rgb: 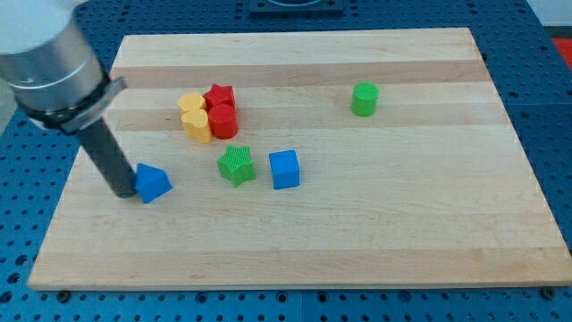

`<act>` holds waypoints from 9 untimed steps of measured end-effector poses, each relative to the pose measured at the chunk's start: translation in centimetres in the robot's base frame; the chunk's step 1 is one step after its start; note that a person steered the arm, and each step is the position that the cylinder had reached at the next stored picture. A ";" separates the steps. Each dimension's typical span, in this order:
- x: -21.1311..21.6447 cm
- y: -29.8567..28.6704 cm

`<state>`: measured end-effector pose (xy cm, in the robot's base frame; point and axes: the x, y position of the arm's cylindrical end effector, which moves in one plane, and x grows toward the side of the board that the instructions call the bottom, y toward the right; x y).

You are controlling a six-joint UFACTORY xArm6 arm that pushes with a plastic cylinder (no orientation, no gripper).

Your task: Push the triangle into the cube

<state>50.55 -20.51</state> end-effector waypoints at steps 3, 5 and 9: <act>0.0 9.3; 0.0 13.8; 0.6 28.5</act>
<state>51.19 8.01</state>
